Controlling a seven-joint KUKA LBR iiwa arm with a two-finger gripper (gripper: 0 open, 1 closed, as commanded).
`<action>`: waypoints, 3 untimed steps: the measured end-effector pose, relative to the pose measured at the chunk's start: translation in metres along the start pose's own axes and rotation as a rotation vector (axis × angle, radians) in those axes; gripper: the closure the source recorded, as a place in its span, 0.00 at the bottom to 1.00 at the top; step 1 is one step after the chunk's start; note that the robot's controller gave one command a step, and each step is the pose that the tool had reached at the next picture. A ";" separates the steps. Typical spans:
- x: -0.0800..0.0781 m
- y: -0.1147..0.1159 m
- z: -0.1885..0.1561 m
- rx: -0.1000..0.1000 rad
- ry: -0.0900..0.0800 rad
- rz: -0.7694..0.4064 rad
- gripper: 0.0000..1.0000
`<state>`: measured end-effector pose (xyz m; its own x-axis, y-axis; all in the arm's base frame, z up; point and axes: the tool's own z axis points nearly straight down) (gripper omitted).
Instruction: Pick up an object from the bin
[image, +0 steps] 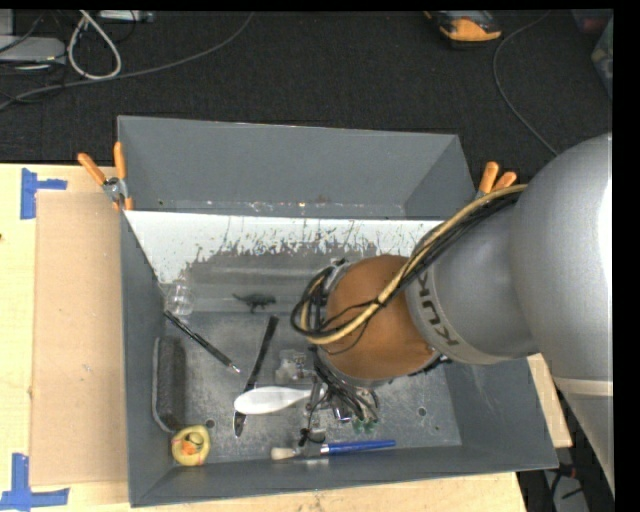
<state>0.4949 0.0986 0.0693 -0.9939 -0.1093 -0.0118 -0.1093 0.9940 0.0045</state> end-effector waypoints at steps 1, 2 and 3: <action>-0.020 0.015 -0.005 0.001 0.016 0.045 1.00; -0.020 0.014 -0.005 0.001 0.016 0.046 1.00; -0.020 0.014 -0.006 0.001 0.017 0.047 1.00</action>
Offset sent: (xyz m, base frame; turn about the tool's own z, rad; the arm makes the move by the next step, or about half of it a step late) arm 0.0000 0.0000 0.0000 0.0000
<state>0.5133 0.1150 0.0760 -0.9980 -0.0629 0.0056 -0.0629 0.9980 0.0033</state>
